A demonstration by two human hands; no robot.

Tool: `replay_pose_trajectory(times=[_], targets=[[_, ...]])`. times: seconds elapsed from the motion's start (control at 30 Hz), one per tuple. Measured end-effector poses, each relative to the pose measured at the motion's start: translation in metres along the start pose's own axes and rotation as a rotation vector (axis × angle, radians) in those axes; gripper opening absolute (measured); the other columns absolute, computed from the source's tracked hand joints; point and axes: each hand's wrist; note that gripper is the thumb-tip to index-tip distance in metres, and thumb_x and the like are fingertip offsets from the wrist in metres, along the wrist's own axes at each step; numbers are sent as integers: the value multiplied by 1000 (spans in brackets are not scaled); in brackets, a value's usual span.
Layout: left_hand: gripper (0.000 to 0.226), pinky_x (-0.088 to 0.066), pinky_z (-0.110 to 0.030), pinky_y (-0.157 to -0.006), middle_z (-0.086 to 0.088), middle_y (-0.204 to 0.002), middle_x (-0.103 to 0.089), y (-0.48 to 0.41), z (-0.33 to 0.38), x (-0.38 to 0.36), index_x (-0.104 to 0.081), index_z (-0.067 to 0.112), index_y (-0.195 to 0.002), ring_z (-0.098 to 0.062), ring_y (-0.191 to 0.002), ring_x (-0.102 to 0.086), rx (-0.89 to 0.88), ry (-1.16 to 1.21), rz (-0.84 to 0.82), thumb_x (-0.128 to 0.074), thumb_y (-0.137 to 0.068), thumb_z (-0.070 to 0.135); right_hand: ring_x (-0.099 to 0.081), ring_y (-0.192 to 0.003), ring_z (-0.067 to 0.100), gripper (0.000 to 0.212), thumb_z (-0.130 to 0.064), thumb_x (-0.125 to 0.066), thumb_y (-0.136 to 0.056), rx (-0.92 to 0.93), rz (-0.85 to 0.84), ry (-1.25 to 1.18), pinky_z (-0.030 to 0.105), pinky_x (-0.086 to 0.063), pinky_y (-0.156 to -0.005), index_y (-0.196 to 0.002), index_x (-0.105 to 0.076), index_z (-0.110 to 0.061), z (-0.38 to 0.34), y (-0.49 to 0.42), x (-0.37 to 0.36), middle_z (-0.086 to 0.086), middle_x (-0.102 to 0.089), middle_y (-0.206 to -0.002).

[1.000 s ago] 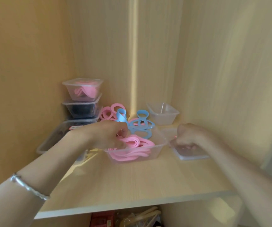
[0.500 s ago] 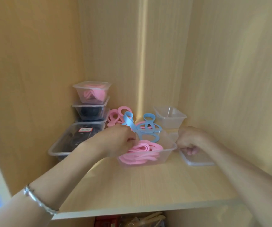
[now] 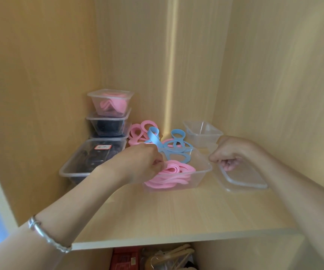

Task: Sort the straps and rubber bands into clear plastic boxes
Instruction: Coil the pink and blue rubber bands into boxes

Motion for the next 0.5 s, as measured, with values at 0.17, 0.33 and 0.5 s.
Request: replay_pose_trajectory(times=[0.17, 0.33, 0.5], targets=[[38, -48, -38, -72, -6, -88, -60, 3, 3, 1, -65, 10, -80, -23, -81, -57, 12, 9, -6, -44, -98, 36, -57, -38, 12, 6, -1, -57, -87, -3, -54, -2, 22, -49, -38, -82, -54, -1, -1, 1, -6, 10, -56, -63], [40, -45, -38, -70, -7, -87, -59, 5, 3, 1, -62, 6, -76, -25, -80, -56, -2, 15, 19, -44, -98, 34, -46, -36, 13, 9, 4, -52, -81, -5, -26, -54, 20, -45, -38, -81, -52, -5, -2, 3, -3, 6, -45, -58], [41, -43, -38, -69, -9, -86, -58, 4, 2, -1, -57, 6, -70, -25, -78, -54, -16, 8, 31, -43, -98, 33, -47, -51, 20, 13, -5, -52, -75, 14, 114, 237, 20, -33, -47, -64, -47, -11, -13, 21, -10, 2, -47, -56]])
Point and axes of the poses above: each hand's wrist, its own y-axis away from the middle knuckle, its own x-axis out of the back of the hand, z = x × y
